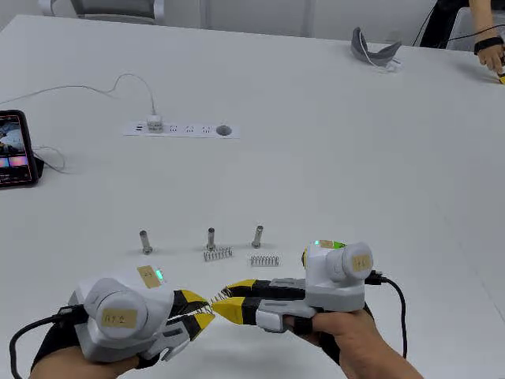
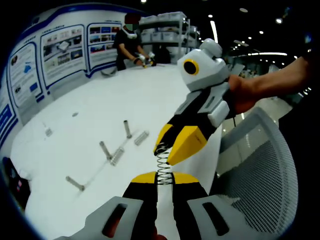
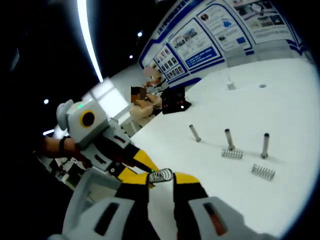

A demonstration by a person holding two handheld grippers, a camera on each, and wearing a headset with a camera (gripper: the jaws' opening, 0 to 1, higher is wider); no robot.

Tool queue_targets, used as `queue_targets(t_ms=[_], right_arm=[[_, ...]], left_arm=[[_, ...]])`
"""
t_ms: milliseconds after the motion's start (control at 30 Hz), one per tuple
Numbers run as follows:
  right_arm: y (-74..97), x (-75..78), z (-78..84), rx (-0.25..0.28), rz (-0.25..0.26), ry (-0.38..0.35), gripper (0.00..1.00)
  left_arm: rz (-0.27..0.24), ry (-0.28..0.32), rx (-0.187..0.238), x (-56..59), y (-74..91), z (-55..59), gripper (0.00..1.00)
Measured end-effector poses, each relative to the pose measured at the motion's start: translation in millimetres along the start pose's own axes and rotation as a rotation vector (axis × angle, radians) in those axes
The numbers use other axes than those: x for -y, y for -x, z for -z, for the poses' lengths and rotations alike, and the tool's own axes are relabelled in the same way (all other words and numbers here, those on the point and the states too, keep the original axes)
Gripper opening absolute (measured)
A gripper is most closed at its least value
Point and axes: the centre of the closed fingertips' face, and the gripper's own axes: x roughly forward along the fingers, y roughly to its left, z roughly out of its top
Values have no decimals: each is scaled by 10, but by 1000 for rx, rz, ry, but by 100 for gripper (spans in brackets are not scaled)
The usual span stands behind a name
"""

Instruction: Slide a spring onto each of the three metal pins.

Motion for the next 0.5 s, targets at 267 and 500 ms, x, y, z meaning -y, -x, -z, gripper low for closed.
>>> queue_targets(t_ms=[267, 500], right_arm=[[30, -57, -42, -6, -33, -3, 14], [33, -152, -62, -48, -64, 36, 12]], left_arm=[[17, -17, -1, 39, -16, 7, 9], [40, -36, 5, 85, -17, -5, 9]])
